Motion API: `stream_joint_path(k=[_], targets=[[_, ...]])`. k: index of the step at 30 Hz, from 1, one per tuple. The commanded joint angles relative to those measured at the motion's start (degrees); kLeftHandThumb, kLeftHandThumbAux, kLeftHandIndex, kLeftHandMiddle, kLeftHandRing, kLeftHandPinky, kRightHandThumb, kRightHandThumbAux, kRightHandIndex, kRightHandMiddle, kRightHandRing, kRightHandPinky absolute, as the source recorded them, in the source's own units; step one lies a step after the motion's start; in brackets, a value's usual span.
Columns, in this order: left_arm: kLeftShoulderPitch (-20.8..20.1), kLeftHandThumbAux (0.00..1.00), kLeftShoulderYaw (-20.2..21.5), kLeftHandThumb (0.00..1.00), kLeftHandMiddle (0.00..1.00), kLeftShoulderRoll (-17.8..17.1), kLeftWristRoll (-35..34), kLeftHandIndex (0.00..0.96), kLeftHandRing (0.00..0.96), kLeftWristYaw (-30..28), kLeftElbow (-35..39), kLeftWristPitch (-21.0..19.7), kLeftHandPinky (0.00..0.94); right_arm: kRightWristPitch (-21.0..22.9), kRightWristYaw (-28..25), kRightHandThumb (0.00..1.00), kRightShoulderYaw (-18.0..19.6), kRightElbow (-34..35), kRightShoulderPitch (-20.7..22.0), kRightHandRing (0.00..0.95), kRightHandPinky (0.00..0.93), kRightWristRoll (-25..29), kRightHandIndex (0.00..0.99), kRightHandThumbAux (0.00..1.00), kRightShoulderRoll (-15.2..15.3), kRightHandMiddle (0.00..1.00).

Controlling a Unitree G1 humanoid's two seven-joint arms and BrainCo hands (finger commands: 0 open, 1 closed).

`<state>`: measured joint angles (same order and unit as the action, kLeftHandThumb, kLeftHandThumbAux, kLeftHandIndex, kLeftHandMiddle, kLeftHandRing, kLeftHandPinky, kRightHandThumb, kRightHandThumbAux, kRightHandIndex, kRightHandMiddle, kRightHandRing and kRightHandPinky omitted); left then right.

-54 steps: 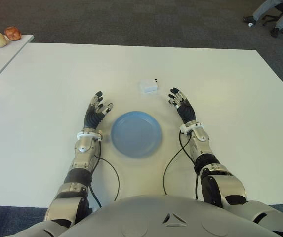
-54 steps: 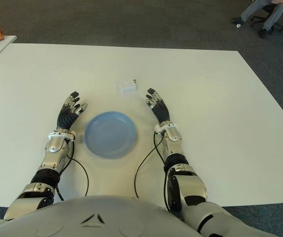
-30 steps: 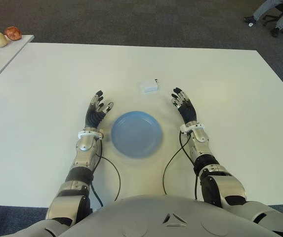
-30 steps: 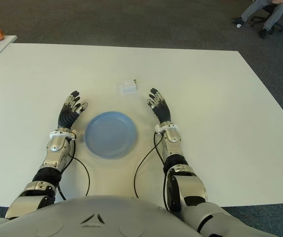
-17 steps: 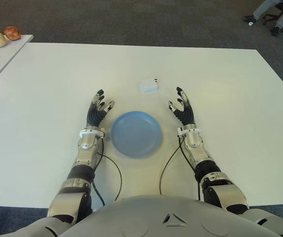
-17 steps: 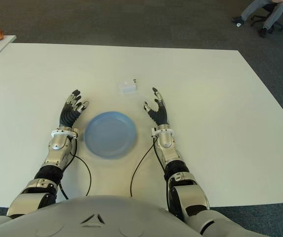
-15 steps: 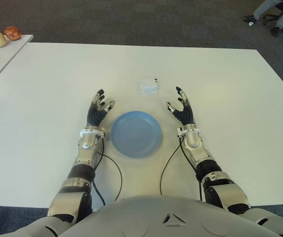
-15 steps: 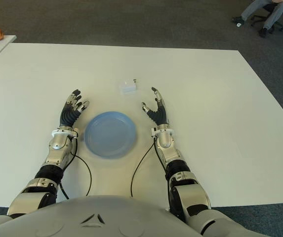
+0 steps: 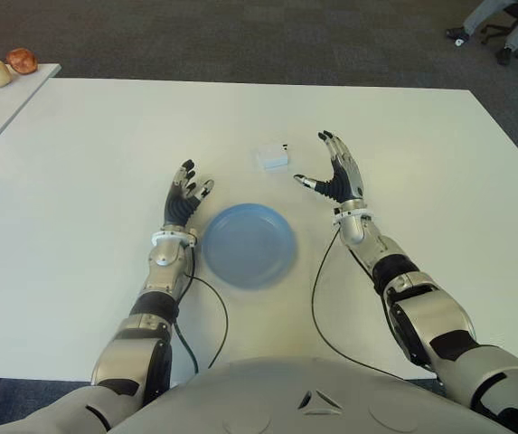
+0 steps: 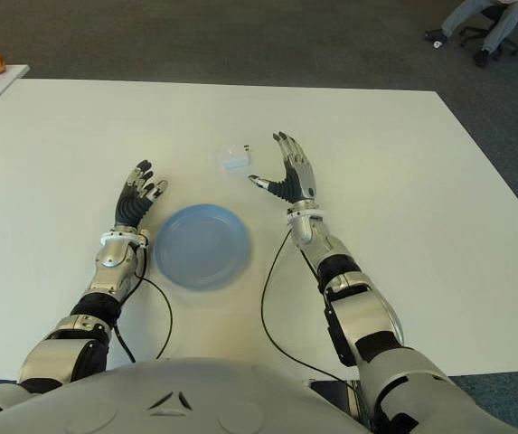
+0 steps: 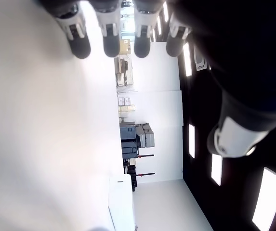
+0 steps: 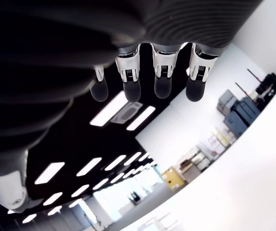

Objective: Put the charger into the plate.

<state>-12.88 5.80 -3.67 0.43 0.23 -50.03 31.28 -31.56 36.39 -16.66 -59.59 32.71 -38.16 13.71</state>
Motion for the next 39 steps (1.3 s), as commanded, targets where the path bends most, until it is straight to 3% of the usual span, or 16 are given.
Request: stream_joint_path(k=[1,16,30,39], targets=[[3.01,0.641,-0.28,0.000,0.067,1.58,-0.49,0.023,0.072,-0.81,-4.54,-2.43,0.096,2.18,-2.46,0.115,-2.06,-1.42,2.63,0.000,0.000,-0.72,0.000,0.554,0.83,0.000],[2.66,0.643,-0.27,0.006,0.069,1.76,-0.76,0.027,0.072,-0.66,-5.81,-0.99,0.099,5.74,-9.93,0.102,-6.59,-5.14,10.16,0.000,0.000,-1.39,0.000,0.557,2.23,0.000],[2.69,0.643,-0.40,0.002,0.075,1.77,-0.67,0.031,0.081,-0.74,-5.88,-1.08,0.107,5.58,-14.89,0.108,-12.79,-9.41,18.37,0.000,0.000,-4.71,0.000,0.627,1.74,0.000],[2.77,0.635,-0.47,0.000,0.076,2.07,-0.68,0.028,0.079,-0.62,-5.57,-1.07,0.102,4.32,-19.42,0.046,-16.35,-12.14,21.33,0.000,0.000,-6.06,0.000,0.621,1.45,0.000]])
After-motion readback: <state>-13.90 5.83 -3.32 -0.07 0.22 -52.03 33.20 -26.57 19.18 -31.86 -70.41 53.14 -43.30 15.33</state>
